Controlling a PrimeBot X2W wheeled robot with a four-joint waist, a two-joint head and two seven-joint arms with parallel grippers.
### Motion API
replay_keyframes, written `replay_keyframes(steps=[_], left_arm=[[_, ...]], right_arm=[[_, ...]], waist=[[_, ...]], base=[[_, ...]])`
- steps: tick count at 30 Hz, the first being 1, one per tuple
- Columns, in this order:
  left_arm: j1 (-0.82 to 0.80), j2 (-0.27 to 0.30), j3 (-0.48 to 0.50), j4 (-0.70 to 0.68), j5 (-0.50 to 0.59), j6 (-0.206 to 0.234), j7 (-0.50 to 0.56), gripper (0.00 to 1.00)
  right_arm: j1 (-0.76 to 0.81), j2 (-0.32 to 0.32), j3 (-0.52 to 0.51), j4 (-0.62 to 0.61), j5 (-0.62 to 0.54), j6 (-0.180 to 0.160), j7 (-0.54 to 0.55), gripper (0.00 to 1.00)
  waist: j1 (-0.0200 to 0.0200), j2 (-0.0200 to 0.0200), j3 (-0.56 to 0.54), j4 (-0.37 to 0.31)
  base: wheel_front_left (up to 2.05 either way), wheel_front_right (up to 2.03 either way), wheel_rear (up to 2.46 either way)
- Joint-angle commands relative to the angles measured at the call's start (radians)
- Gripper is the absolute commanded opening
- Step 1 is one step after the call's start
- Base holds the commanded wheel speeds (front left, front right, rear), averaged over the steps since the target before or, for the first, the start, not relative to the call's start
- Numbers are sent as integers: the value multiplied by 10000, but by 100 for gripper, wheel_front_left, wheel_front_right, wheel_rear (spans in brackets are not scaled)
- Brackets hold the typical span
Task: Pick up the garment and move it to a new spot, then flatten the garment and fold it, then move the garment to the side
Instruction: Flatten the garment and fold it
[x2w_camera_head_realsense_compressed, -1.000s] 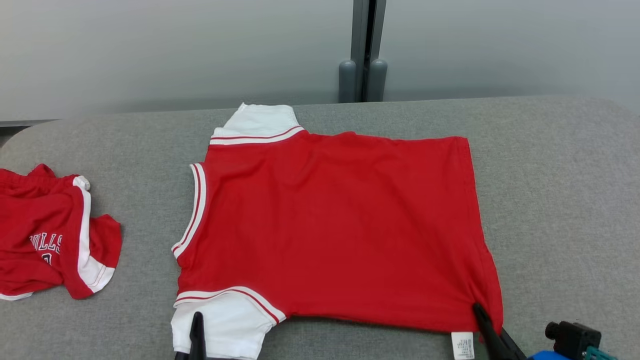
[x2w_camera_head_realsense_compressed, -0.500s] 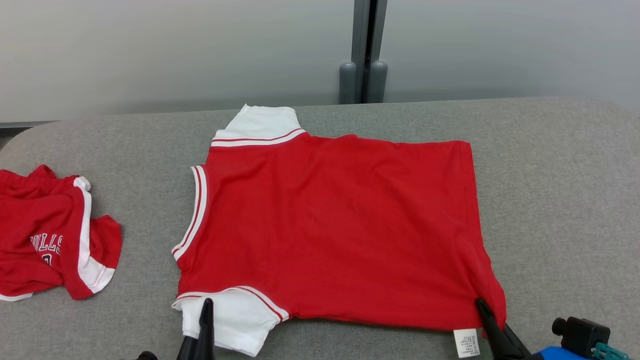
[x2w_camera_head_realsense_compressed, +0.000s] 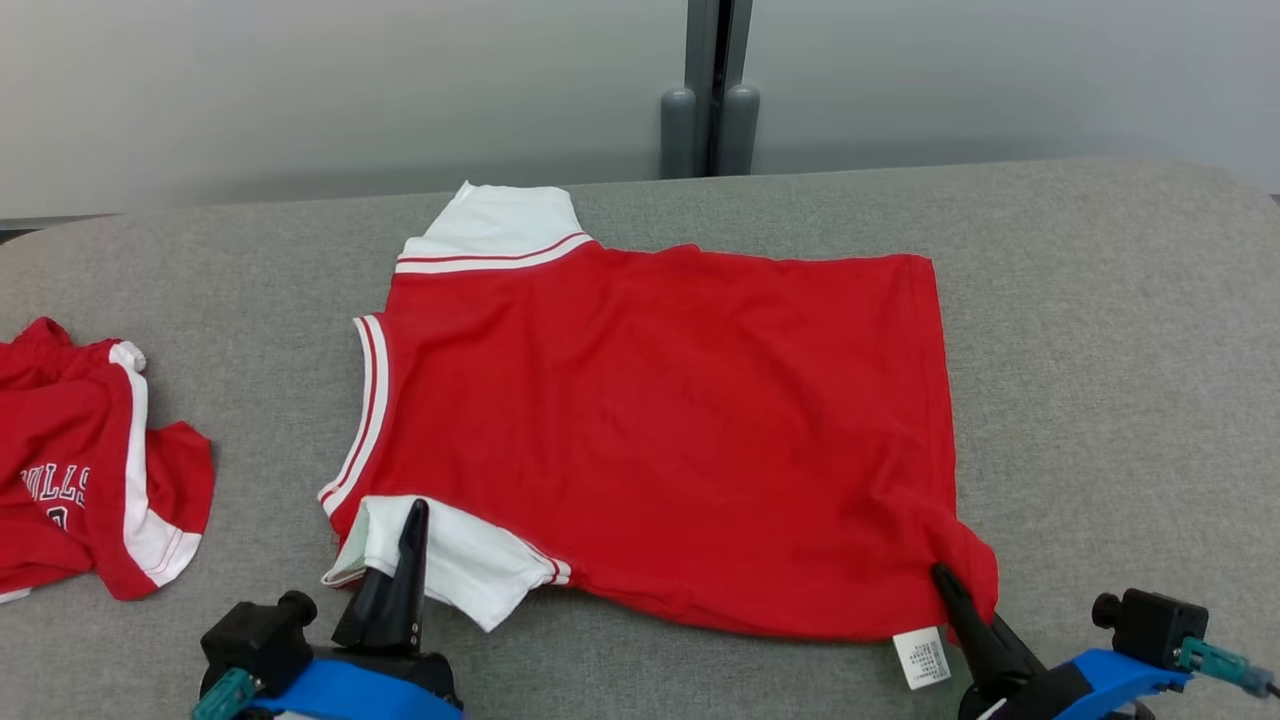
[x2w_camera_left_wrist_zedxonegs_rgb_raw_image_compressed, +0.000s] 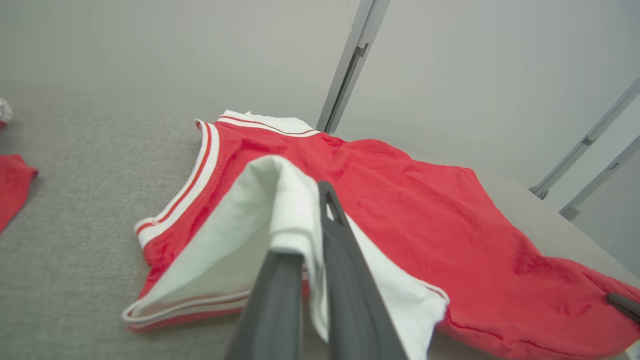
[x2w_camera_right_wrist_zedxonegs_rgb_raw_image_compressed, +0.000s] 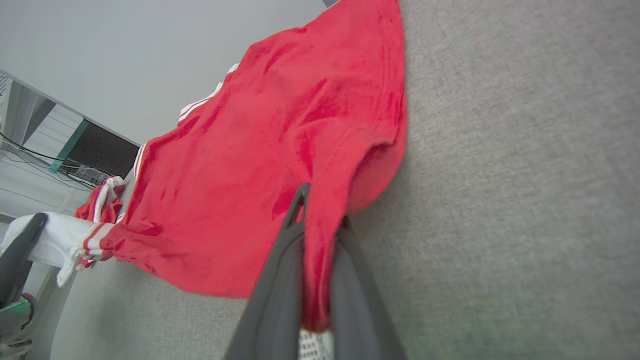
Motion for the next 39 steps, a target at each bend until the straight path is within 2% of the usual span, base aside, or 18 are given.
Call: replay_keyframes(steps=[1,11,20,21,22,23,24,25,28,30,39], left_arm=[[-342,172,-110,119,-50,-14,-4,0],[-2035,993,-979,1279,-503,-15,33,0],[-3448,1211,-1809,2468,-890,-16,0,0],[-3589,1208,-1907,2645,-974,-17,-4,0],[-3724,1183,-2004,2830,-1056,-17,0,0],[-3904,1177,-2068,2970,-1061,-17,-12,18],[-4059,1177,-2126,3103,-1071,-17,-23,67],[-4175,1158,-2204,3250,-1079,-17,-34,100],[-4446,1073,-2290,3515,-1089,-17,-60,100],[-4553,990,-2014,3384,-1002,-17,-67,100],[-3675,833,-1156,3014,-601,-18,-69,100]], right_arm=[[-213,21,-61,-84,34,5,133,0],[-838,208,-454,-262,-129,5,948,0],[-1514,536,-943,-50,-178,5,1628,0],[-1598,565,-1002,-20,-214,5,1694,5],[-1690,583,-1058,-23,-275,5,1728,77],[-1763,622,-1120,-15,-290,5,1758,100],[-1815,665,-1176,-16,-316,5,1777,100],[-1866,683,-1210,-58,-392,5,1753,100],[-1909,654,-1332,-150,-656,5,1659,100],[-1890,610,-1425,-207,-794,5,1542,100],[-1504,409,-1658,-194,-1201,5,1272,100]], waist=[[-1,-1,82,-41],[-1,-1,424,-27],[-1,-1,767,88],[-1,-1,804,103],[-1,-1,832,120],[-1,-1,857,139],[-1,-1,869,153],[-1,-1,876,165],[-1,-1,846,194],[-1,-1,791,229],[-1,-1,374,348]], base=[[0,0,0],[0,0,0],[0,0,0],[0,0,0],[0,0,0],[0,0,0],[0,0,0],[0,0,0],[0,0,0],[0,0,0],[0,0,0]])
